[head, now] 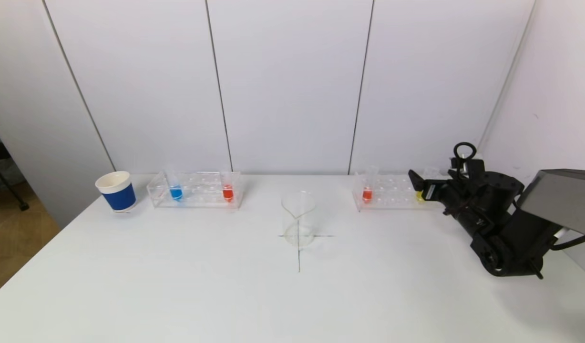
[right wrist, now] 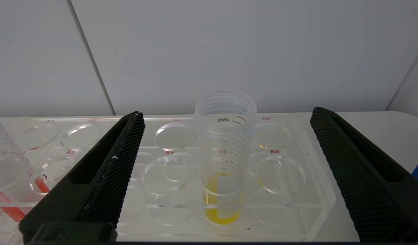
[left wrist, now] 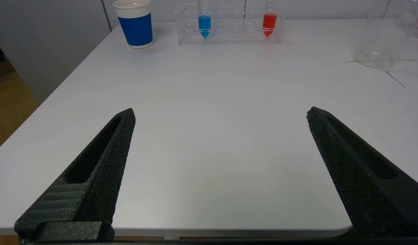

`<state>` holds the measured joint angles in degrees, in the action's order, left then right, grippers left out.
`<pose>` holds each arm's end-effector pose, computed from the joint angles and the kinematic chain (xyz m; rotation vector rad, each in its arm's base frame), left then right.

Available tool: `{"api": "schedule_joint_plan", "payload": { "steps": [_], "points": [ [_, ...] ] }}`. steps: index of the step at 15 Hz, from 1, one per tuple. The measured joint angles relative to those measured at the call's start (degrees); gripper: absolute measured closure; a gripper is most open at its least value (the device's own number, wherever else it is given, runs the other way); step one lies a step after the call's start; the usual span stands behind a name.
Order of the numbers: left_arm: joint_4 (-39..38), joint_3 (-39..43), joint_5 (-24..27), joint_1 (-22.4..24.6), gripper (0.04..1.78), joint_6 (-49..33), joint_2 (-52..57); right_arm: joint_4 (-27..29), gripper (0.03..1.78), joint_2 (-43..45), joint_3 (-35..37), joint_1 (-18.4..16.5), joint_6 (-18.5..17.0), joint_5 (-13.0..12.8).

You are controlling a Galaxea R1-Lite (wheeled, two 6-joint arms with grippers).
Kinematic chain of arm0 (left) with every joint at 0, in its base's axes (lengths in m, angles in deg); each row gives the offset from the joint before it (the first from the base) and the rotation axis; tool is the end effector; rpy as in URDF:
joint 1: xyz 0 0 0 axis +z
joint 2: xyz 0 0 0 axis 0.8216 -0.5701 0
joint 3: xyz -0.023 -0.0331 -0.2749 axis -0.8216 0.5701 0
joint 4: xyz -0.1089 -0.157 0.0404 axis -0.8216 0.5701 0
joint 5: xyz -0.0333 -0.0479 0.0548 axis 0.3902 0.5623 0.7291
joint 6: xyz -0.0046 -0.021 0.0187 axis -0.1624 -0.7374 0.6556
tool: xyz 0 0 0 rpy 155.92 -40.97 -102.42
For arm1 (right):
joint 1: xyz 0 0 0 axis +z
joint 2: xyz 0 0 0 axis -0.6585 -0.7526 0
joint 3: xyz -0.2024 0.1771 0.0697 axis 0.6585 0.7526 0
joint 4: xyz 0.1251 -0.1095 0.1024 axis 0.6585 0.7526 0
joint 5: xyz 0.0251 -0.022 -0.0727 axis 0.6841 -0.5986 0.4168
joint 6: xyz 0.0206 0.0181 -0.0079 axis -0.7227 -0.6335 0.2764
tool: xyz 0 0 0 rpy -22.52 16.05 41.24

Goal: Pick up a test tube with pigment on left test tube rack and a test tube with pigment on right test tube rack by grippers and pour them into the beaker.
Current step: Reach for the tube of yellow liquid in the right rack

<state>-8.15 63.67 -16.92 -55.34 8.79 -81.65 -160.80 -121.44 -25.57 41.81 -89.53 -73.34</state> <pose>0.0108 0.0001 0.0747 -0.0037 0.0063 0.0026 0.3931 0.0037 0.0164 0.0472 0.0075 -0.0074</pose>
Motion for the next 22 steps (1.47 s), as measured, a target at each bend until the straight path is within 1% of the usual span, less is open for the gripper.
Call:
{"api": "schedule_joint_plan", "payload": {
  "steps": [22],
  "points": [
    [-0.02, 0.0, 0.02, 0.0, 0.06, -0.02, 0.0, 0.63, 0.04, -0.66, -0.77, -0.05, 0.02, -0.13]
  ]
}}
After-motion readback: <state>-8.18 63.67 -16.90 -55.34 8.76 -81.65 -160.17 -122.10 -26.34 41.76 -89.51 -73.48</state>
